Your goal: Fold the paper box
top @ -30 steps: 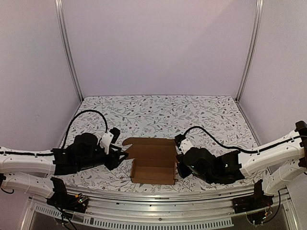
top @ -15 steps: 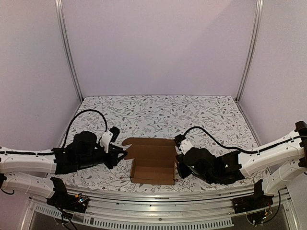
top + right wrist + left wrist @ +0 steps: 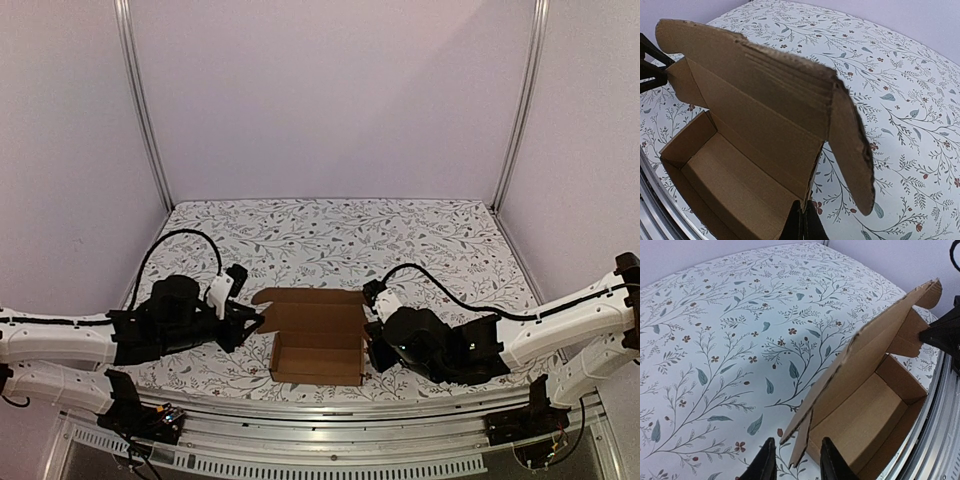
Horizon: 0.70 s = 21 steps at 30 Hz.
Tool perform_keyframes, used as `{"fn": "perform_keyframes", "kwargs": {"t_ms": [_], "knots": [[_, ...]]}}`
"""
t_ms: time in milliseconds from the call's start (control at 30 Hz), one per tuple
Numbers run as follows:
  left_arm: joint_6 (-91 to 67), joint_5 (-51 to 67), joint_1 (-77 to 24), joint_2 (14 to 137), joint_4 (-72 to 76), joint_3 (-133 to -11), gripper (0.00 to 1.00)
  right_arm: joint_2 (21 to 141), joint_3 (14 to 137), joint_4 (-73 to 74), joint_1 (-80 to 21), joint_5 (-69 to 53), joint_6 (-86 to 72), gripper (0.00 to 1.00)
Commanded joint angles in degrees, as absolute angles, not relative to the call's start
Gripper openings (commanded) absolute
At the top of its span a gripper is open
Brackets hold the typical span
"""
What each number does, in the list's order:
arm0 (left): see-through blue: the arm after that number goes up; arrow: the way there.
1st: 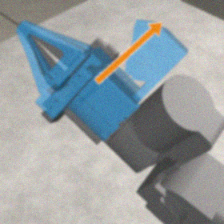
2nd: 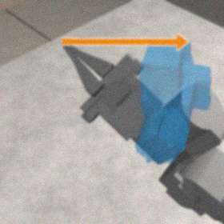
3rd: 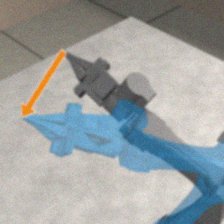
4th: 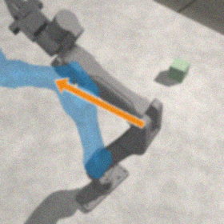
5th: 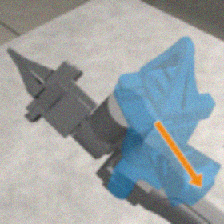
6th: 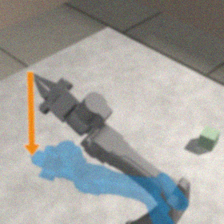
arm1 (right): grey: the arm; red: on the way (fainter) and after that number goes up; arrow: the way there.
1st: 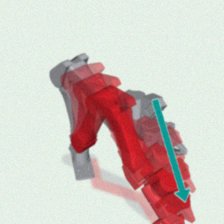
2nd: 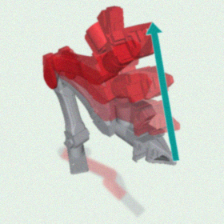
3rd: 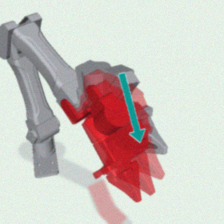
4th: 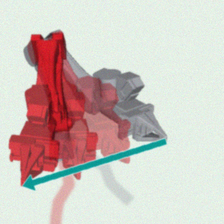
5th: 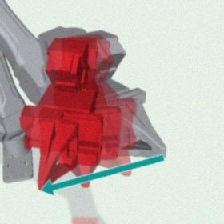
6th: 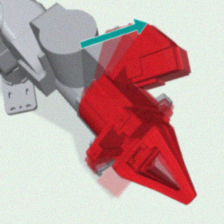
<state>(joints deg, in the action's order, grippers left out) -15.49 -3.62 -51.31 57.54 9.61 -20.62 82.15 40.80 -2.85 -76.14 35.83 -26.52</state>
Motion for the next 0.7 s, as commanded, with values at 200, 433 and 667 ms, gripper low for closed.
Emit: {"fn": "perform_keyframes", "kwargs": {"t_ms": [200,433,667], "knots": [[-15.21,-3.37,-50.36,60.02,11.69,-20.13,0.26,82.66,40.3,-3.34,-76.55,35.34,-26.53,0.0],[-15.4,-2.38,-50.36,58.42,11.16,-20.13,0.14,83.1,40.43,-3.43,-76.54,35.48,-26.58,0.0],[-16.3,-0.46,-50.36,58.86,11.19,-20.37,0.0,83.45,40.6,-3.52,-76.5,35.58,-26.75,0.0]]}}
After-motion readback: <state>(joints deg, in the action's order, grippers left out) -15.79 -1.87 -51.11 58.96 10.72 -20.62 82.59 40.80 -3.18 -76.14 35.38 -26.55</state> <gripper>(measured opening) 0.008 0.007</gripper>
